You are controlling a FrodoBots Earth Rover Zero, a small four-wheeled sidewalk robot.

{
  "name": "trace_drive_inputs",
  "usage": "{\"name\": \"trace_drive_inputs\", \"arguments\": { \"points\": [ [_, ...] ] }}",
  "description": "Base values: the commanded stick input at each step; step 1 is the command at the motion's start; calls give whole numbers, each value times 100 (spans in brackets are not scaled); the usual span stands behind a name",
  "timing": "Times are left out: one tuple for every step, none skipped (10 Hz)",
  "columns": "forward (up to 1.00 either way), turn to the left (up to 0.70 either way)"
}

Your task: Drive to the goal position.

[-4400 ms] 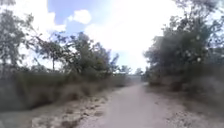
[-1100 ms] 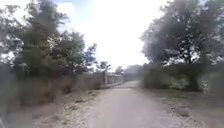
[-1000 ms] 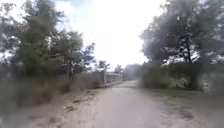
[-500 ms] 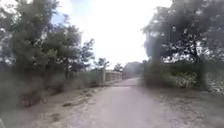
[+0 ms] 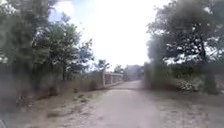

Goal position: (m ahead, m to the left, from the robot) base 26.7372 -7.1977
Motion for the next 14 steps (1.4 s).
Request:
{"name": "trace_drive_inputs", "arguments": {
  "points": [
    [85,0],
    [85,0],
    [85,0],
    [85,0],
    [85,0],
    [85,0],
    [85,0],
    [85,0],
    [85,0],
    [85,0],
    [85,0],
    [85,0],
    [85,0],
    [85,0]
  ]
}}
